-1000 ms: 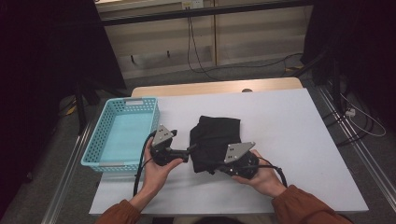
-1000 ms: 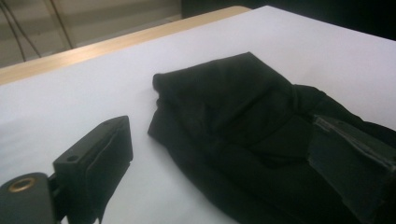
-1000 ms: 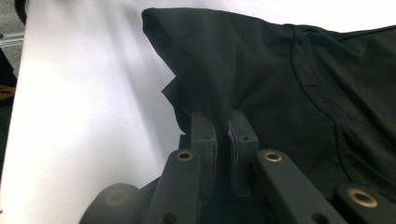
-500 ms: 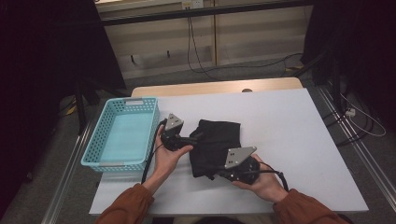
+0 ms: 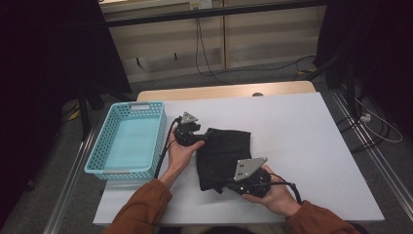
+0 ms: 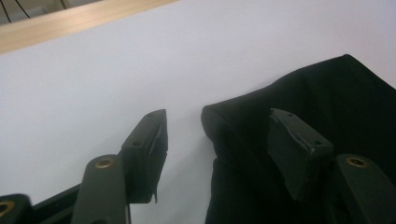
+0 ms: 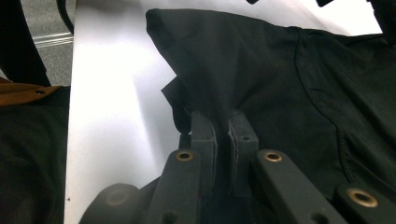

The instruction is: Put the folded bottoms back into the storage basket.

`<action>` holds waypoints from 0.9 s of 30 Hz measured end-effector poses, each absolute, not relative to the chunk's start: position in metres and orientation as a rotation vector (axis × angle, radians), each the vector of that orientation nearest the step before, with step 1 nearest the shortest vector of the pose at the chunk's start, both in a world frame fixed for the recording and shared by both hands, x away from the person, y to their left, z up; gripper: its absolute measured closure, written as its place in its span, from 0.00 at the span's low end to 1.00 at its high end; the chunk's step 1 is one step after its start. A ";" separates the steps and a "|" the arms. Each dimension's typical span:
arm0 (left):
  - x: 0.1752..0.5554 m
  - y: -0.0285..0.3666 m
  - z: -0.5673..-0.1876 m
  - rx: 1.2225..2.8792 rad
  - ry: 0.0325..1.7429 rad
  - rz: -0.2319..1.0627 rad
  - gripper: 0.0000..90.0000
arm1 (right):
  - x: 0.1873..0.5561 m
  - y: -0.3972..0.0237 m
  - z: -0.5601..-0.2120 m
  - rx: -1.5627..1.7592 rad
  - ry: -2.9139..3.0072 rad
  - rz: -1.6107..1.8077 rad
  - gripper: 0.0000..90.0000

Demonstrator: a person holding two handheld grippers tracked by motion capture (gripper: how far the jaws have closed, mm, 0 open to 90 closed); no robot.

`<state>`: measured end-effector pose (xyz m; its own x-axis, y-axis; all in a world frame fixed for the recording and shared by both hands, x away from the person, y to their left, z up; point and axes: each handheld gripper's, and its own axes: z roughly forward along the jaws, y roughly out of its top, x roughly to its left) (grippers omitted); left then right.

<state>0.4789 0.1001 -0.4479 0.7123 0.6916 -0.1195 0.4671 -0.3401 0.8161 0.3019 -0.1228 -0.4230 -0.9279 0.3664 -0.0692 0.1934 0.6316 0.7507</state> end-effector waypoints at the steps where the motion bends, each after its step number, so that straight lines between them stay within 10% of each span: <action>1: 0.479 0.100 -0.451 2.008 0.906 0.295 0.46 | 0.302 -0.123 -0.423 0.457 2.639 1.174 0.94; 27: 0.477 0.084 -0.467 2.070 0.889 0.176 0.61 | 0.303 -0.121 -0.427 0.450 2.664 1.148 0.94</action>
<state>0.4774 0.0843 -0.4669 0.7372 0.6493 -0.1870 0.5294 -0.3829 0.7571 0.3034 -0.1209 -0.4271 -0.9324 0.3551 -0.0674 0.1949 0.6510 0.7336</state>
